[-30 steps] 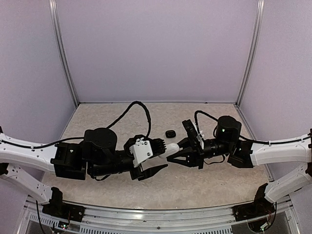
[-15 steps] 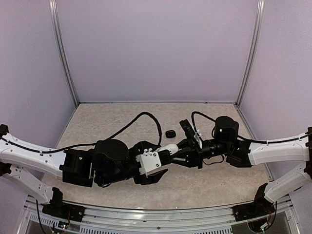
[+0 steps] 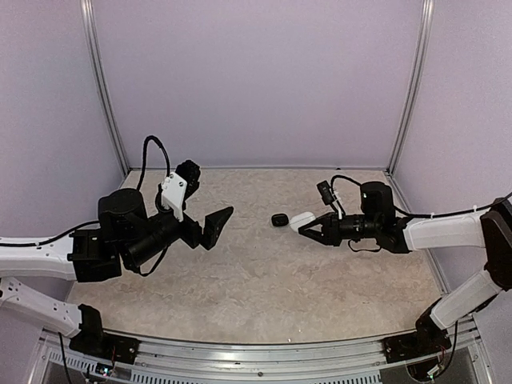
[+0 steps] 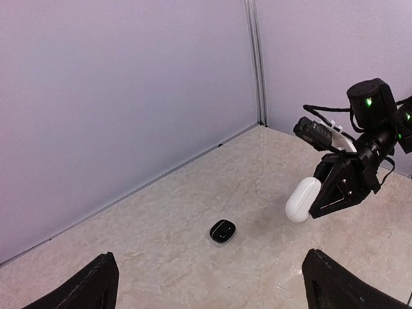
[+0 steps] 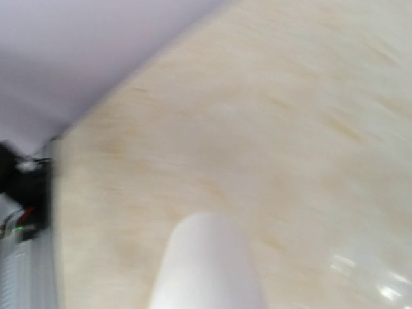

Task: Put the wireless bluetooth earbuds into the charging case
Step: Place the charging case with the earbuds at the center of the board.

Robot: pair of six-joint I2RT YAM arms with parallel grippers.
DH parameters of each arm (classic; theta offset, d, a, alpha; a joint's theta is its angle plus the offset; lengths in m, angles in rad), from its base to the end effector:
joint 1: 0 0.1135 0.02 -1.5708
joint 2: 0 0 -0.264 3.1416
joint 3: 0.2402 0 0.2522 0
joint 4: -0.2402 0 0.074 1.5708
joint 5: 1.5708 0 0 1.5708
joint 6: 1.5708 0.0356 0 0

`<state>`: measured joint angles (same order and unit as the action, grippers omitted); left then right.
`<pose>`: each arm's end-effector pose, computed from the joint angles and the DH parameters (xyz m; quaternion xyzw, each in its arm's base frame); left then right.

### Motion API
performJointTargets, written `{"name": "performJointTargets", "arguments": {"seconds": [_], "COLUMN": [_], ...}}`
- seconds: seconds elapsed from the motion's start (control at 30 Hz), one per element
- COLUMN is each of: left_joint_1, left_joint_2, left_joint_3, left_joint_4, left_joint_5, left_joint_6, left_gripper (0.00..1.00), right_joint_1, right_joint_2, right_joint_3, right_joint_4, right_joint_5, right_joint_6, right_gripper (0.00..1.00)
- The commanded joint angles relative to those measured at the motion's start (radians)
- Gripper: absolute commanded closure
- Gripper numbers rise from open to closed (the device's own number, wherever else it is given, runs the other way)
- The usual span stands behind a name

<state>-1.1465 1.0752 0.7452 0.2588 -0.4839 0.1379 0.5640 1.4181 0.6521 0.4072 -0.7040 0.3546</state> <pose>0.1184 -0.2218 0.3156 0.2948 0.6668 -0.1662 0.6640 0.2350 0.1759 0.2123 -0.2759 0.7468 0.4910 0.3536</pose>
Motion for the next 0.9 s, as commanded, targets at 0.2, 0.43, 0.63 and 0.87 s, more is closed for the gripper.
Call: {"name": "performJointTargets", "arguments": {"seconds": [0.2,0.43,0.63,0.87], "left_joint_1": [0.061,0.082,0.116,0.16], "left_joint_2": [0.038,0.052,0.036,0.005], "left_joint_3": [-0.009,-0.012,-0.02,-0.025], "left_joint_4": [0.022,0.057,0.056,0.041], "left_joint_5": [-0.05,-0.077,-0.065,-0.073], "left_joint_6": [-0.197,-0.226,-0.218,-0.195], "left_gripper": [0.01,0.01,0.01,0.01], "right_joint_1": [-0.101,-0.084,-0.079,-0.066], "right_joint_2": [0.308,0.499,0.602,0.665], "right_joint_3": [0.103,0.178,0.252,0.294], "right_joint_4": [0.049,0.165,0.175,0.183], "right_joint_5": [-0.09,-0.1,-0.106,-0.069], "right_joint_6": [0.099,0.198,0.244,0.255], "right_gripper": [0.93,0.93,0.89,0.81]}}
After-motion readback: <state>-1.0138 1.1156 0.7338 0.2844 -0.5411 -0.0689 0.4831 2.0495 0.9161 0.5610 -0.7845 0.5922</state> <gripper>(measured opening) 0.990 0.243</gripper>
